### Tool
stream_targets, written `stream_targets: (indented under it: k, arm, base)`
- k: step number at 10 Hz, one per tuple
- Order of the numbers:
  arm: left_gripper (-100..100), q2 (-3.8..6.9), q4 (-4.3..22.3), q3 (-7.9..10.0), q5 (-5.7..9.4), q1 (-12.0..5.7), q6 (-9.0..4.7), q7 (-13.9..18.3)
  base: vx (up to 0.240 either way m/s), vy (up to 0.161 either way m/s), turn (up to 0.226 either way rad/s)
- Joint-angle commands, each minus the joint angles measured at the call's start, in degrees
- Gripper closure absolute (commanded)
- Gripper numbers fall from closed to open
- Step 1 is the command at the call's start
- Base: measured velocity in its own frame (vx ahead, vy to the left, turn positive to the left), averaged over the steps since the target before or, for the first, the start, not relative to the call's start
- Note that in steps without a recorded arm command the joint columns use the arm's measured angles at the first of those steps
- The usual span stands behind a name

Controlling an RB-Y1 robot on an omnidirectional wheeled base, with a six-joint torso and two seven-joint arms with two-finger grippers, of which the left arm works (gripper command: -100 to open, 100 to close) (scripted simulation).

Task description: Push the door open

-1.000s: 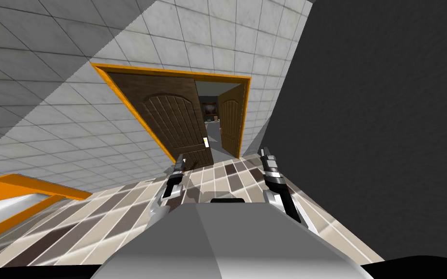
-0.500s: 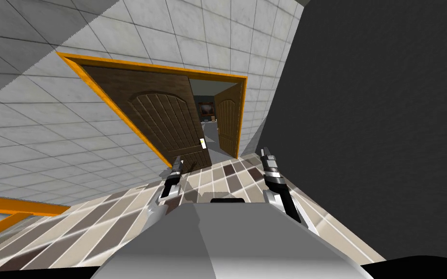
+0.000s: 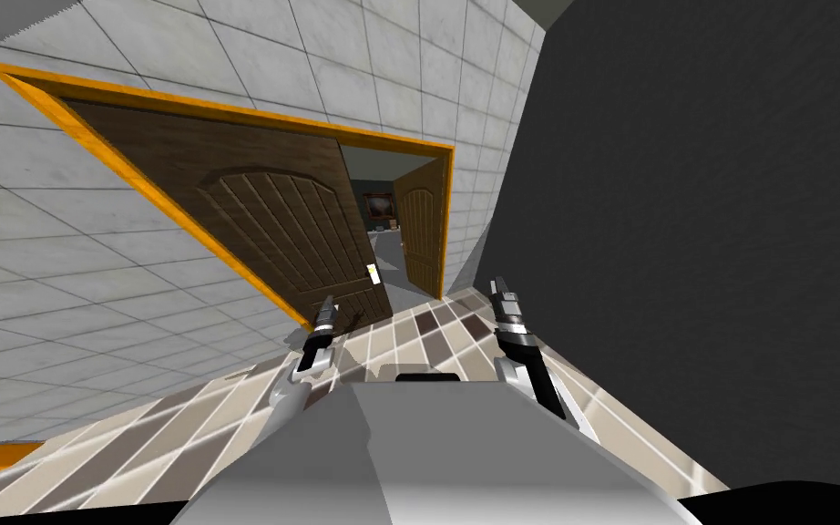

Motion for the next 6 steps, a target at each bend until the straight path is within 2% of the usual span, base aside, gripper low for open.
stream_targets:
  k: [1,2,3,5,6]
  arm:
    - [-100,0.44,2.5,0.58,0.03,-0.51,-0.53,0.4]
    - [-100,1.12,4.1,1.49,0.09,-1.30,-0.69,1.0]
    - [-100,1.12,4.9,1.49,0.09,-1.30,-0.69,1.0]
    - [-100,2.42,8.6,3.25,0.18,-2.81,-0.99,2.1]
    - [-100,2.42,9.4,3.25,0.18,-2.81,-0.99,2.1]
  base:
    - [0.069,0.003,-0.104]
    - [0.065,0.004,-0.176]
    - [0.045,0.003,-0.073]
    - [0.063,-0.003,-0.158]
    - [0.059,0.006,-0.071]
